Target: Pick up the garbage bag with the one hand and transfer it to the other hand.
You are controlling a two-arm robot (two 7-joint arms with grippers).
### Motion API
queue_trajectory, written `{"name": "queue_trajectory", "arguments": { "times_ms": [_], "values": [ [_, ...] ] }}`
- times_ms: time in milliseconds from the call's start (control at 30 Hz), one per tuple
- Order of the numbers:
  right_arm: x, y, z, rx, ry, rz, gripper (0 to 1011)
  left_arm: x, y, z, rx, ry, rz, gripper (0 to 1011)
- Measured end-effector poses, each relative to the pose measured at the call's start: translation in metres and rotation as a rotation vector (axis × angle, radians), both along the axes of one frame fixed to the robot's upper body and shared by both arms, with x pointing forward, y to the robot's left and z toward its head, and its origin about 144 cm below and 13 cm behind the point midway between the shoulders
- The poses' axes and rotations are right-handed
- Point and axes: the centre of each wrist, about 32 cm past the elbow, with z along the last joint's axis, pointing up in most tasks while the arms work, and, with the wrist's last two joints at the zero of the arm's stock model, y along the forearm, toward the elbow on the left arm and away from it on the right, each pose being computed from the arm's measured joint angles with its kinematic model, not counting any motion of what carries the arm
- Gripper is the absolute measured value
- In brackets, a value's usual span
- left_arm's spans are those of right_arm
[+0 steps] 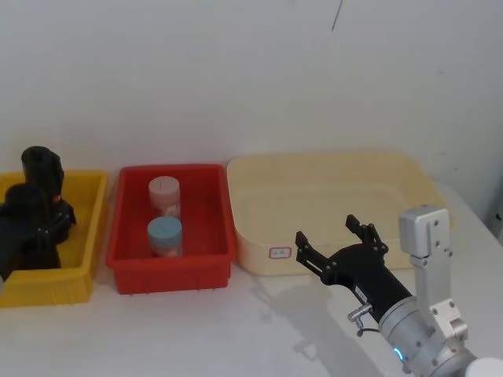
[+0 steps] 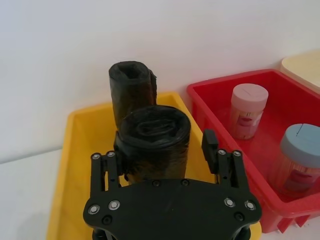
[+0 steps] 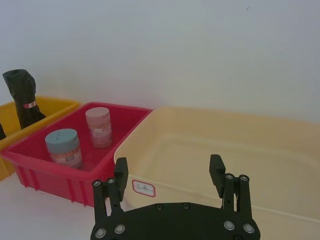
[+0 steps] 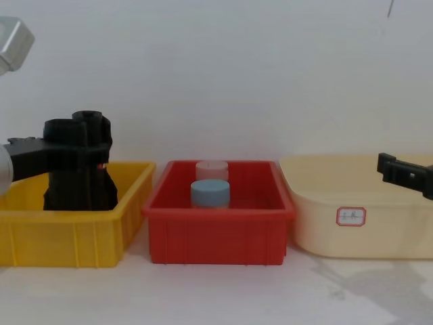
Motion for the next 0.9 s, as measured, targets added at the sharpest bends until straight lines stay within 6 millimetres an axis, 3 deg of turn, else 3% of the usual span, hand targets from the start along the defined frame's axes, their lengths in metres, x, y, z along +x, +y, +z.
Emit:
{"name": "queue_trajectory", "arguments": {
  "times_ms": [367,633,900],
  "values": [
    [0.000,0.000,0.000,0.000,0.000,0.000,1001,0.001,-0.001,-0.002,-0.002,0.008,-0.010,585],
    [0.000,0.000,0.000,0.000,0.000,0.000,1001,0.001,-0.002,0.000,-0.001,0.005,-0.016,519],
    [0.000,0.000,0.000,0.000,0.000,0.000,1001,0.004,-0.004,0.017,0.005,-0.042,-0.078,473]
  ]
}}
